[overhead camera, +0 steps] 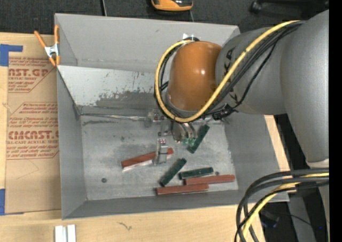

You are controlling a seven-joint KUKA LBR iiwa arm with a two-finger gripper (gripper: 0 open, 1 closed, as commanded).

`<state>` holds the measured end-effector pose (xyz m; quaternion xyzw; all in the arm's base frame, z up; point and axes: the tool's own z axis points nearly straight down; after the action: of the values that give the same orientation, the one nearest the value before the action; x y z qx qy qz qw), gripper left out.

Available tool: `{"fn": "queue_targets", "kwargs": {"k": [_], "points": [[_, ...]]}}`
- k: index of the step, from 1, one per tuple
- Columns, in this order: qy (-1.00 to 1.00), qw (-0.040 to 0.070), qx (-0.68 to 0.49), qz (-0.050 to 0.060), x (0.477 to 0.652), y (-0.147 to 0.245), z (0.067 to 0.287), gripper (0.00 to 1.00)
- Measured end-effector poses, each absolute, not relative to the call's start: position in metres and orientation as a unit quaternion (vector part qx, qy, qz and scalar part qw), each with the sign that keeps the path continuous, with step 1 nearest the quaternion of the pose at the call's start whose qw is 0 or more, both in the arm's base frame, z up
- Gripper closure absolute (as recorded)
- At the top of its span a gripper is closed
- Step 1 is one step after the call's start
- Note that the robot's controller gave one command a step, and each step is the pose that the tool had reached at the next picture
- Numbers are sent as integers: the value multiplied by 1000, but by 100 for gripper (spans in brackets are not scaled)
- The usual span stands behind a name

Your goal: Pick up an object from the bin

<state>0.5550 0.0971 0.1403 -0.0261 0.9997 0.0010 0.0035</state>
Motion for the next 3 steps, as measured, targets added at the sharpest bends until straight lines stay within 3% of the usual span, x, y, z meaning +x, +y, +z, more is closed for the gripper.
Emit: {"fn": "queue_targets", "kwargs": {"k": [1,2,3], "points": [[1000,0,-1,1,548,102,68,0],[995,1,-95,0,557,98,71,100],[995,1,-96,0,557,98,71,100]]}}
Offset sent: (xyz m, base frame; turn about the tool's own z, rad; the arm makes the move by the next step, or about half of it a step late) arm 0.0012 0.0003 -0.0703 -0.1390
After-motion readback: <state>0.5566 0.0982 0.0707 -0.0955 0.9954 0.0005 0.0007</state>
